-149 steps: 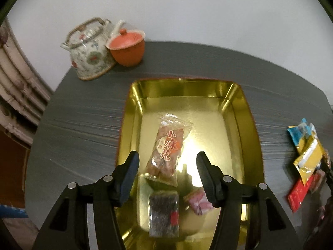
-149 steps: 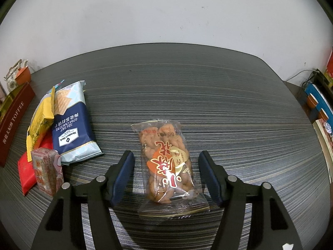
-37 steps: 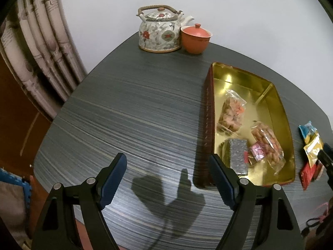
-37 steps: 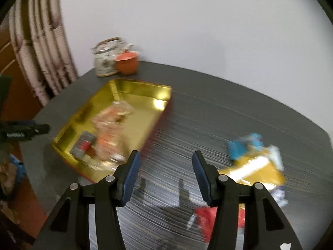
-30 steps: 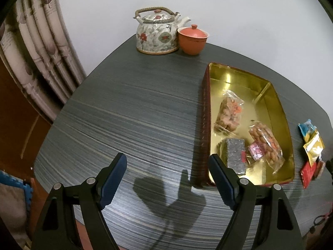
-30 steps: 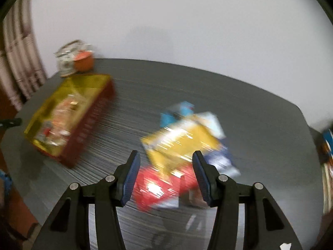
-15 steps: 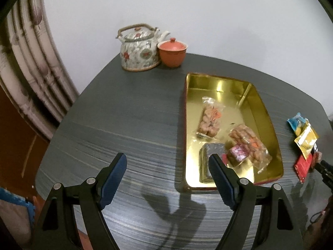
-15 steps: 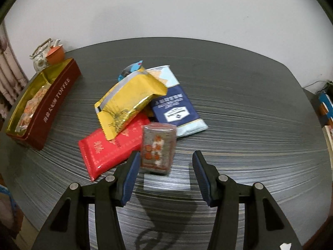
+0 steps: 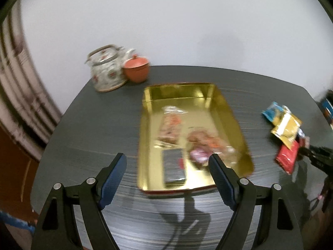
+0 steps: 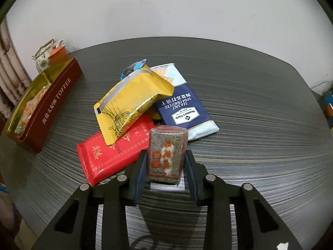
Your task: Organize snacks
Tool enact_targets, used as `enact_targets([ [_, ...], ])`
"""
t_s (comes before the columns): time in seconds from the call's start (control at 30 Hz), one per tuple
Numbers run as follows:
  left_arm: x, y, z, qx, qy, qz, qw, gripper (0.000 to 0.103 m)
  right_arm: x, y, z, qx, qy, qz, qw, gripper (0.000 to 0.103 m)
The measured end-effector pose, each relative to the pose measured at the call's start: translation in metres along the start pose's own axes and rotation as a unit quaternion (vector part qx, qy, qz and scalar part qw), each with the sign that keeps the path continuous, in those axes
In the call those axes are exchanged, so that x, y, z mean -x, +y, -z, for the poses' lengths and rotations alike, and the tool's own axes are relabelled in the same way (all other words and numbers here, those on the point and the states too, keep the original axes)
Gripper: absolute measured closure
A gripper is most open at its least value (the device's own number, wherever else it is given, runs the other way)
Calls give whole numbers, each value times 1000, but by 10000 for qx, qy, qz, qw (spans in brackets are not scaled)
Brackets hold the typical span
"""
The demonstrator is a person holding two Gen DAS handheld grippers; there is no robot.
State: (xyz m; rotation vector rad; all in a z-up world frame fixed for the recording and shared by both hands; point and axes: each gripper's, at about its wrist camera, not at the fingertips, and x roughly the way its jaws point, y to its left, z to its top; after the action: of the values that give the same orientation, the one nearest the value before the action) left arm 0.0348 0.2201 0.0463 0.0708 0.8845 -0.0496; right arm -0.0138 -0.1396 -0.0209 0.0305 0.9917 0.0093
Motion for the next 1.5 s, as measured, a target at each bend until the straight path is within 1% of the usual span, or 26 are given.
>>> enact_targets([
  [0.07,0,-17,-1,-117,-10,118,9999,22,1,-3,1,-13,12,34,10000,74],
  [0.2,-7,-55,0,-350,96,427,9984,22,3,-15,-1,-41,65,162,9998,75],
  [0.37,-18,-107,3,-693,234,897,9933,22,2,-35,-3,-147,108,288,9994,75],
  [0.47,-27,-137,6,-934,316,1256,9872,22,-1,-46,-4,-254,89,304,9992,75],
  [0.57,-36,-163,8,-1101,439,1610,9798,22,-5,-51,-6,-202,-5,407,9990,75],
  [0.67,-47,-185,11,-1263,578,1781,9742,22,-8,-56,-8,-231,-79,457,9987,75],
  [0.77,-57,-203,12,-1408,744,2031,9661,22,-14,-62,-9,-286,-103,499,9983,75],
  [0.83,-62,-211,12,-1511,809,2116,9622,22,-15,-68,-7,-301,-187,536,9979,75],
  [0.93,-71,-220,11,-1617,883,2118,9598,22,-15,-69,-6,-298,-239,550,9978,75],
  [1.1,-84,-231,9,-1664,992,2105,9582,22,-16,-73,-7,-240,-394,567,9973,75],
  [1.33,-98,-247,8,-1873,1122,2068,9537,22,-19,-90,-14,-334,-395,552,9971,75],
  [1.5,-110,-257,9,-1872,1239,2045,9528,22,-19,-92,-14,-337,-395,556,9971,74],
])
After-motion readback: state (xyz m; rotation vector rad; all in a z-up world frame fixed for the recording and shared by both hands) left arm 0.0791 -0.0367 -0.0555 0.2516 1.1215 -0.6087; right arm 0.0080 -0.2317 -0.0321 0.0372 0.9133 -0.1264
